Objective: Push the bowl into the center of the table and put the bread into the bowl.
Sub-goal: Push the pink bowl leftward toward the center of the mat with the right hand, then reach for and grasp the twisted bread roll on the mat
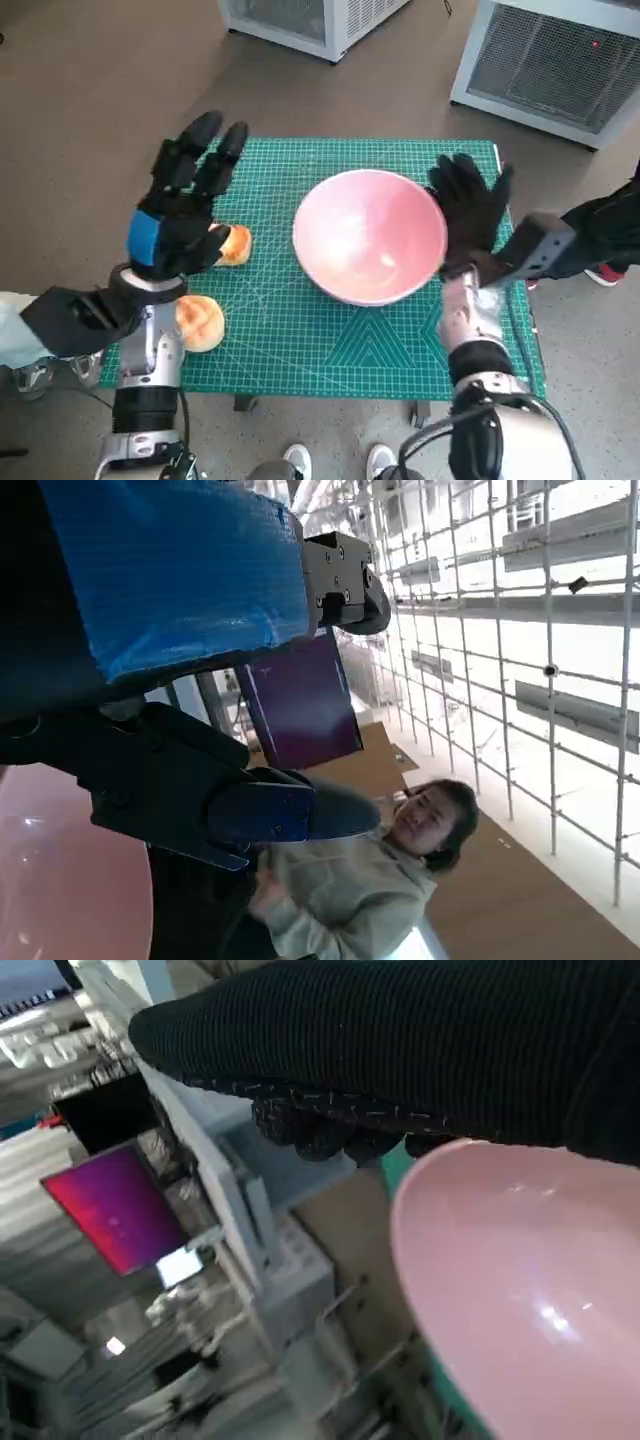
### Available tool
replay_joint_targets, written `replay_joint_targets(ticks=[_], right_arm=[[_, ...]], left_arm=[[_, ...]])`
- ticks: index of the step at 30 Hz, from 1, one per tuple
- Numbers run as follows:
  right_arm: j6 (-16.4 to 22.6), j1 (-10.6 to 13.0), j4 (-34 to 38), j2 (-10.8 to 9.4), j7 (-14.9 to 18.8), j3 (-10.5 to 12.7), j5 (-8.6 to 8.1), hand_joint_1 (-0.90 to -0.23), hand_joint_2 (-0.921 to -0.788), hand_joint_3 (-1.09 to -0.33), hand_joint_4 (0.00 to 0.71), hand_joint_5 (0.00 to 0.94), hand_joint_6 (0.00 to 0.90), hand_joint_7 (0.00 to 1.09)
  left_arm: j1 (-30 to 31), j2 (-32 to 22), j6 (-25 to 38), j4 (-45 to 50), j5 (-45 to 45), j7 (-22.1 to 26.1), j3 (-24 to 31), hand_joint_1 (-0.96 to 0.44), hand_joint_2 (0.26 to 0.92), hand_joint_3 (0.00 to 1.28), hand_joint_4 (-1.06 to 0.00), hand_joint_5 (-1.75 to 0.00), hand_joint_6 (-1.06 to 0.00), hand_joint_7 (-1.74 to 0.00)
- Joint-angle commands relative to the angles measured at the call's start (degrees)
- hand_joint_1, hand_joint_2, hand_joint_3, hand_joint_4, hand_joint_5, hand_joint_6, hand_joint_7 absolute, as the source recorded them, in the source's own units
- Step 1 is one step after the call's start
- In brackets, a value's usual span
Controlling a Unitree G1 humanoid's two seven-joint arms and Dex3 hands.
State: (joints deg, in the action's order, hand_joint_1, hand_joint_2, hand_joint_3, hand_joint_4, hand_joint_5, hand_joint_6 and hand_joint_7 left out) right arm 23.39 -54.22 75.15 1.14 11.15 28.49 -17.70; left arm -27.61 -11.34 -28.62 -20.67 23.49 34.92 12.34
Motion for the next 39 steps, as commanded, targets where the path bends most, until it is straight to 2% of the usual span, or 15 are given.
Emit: replay_joint_targets(ticks=[1,15,19,23,27,33,36,39], right_arm=[[-1.48,-0.76,1.07,-1.12,0.09,0.29,-0.03,-0.626,-0.921,-0.870,0.197,0.000,0.194,0.25],[-3.81,-3.04,1.49,-3.32,0.35,1.34,-0.62,-0.629,-0.921,-0.857,0.196,0.001,0.210,0.22],[-4.25,-3.16,1.52,-3.37,0.23,1.21,-0.23,-0.628,-0.921,-0.864,0.197,0.001,0.217,0.22],[-3.59,-2.91,1.30,-2.47,0.22,0.31,0.85,-0.629,-0.921,-0.871,0.197,0.001,0.221,0.21],[-2.05,-2.58,0.97,-1.08,0.10,-1.04,2.33,-0.631,-0.921,-0.876,0.197,0.001,0.222,0.21],[2.44,-2.25,-0.13,0.89,1.00,-2.67,3.96,-0.645,-0.921,-0.871,0.215,0.009,0.236,0.21],[6.87,-1.65,-1.40,1.48,2.56,-4.35,5.19,-0.665,-0.921,-0.856,0.229,0.013,0.248,0.21],[10.50,-0.80,-2.57,1.92,4.98,-5.28,5.59,-0.701,-0.921,-0.833,0.233,0.012,0.252,0.21]], left_arm=[[1.36,-0.72,-0.69,1.74,-0.59,-0.67,0.47,-0.67,0.921,0.32,-0.20,0.00,-0.03,-0.45],[3.26,-0.82,-0.09,3.83,0.13,-1.74,1.07,-0.66,0.921,0.33,-0.21,-0.01,-0.05,-0.45],[3.53,-0.48,-0.51,3.80,-0.18,-2.09,1.07,-0.66,0.921,0.33,-0.21,-0.01,-0.05,-0.44],[3.76,-0.18,-0.58,3.95,-0.42,-2.56,0.95,-0.66,0.921,0.33,-0.21,-0.01,-0.06,-0.44],[4.04,0.19,-0.65,4.18,-0.77,-3.11,0.63,-0.66,0.921,0.34,-0.21,-0.01,-0.06,-0.44],[3.88,0.66,-0.55,4.07,-1.33,-3.64,0.09,-0.66,0.921,0.34,-0.21,0.00,-0.06,-0.43],[3.33,0.78,-0.30,4.01,-1.81,-4.02,-0.35,-0.66,0.921,0.34,-0.21,0.00,-0.05,-0.42],[2.84,0.76,-0.02,4.10,-2.17,-4.44,-0.78,-0.66,0.921,0.34,-0.21,0.00,-0.05,-0.41]])
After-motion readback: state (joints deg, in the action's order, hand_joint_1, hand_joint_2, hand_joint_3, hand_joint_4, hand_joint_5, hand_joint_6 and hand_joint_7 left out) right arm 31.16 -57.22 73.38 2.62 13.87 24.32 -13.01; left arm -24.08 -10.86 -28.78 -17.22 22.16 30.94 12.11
